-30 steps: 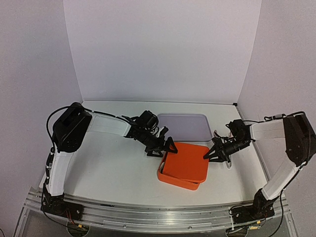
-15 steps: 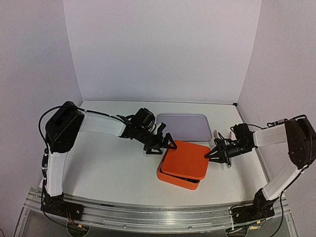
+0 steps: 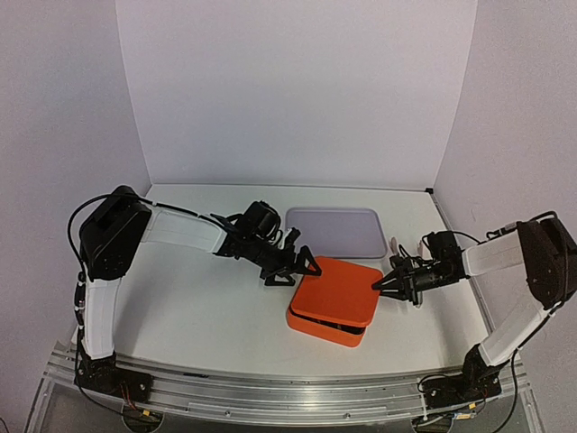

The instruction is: Pack the cookies

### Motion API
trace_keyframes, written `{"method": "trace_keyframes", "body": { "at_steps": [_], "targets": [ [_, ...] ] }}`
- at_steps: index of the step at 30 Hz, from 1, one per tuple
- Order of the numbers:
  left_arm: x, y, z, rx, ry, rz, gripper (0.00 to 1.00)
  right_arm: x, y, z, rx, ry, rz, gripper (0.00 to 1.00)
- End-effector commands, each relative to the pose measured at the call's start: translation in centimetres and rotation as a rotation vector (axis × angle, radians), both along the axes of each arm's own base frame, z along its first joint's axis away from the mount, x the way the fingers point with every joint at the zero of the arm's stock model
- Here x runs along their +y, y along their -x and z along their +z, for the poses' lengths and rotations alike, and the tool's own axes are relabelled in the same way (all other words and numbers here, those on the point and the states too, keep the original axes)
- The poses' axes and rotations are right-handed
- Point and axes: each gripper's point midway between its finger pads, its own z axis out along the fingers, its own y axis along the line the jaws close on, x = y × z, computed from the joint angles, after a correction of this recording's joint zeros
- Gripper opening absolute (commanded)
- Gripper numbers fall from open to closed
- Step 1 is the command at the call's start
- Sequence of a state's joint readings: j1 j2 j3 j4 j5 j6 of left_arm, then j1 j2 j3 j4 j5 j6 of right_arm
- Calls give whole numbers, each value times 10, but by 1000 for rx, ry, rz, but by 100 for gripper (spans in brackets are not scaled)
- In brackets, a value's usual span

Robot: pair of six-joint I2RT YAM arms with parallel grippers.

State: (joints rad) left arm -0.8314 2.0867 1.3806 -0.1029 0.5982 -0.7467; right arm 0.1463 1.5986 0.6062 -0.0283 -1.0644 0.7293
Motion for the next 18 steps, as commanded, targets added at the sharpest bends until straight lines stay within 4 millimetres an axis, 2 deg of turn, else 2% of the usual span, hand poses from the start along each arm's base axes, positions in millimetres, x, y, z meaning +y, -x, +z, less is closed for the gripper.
{"method": "trace_keyframes", "body": {
  "at_steps": [1, 10, 18],
  "targets": [
    [-3, -1, 35, -54, 71, 15, 100, -2, 0, -7, 72, 10, -43, 0],
    [0, 4, 35, -34, 79, 26, 100, 12, 11, -14, 37, 43, 5, 0],
    [2, 6, 34, -32, 74, 28, 100, 9, 13, -17, 23, 76, -9, 0]
  ]
}}
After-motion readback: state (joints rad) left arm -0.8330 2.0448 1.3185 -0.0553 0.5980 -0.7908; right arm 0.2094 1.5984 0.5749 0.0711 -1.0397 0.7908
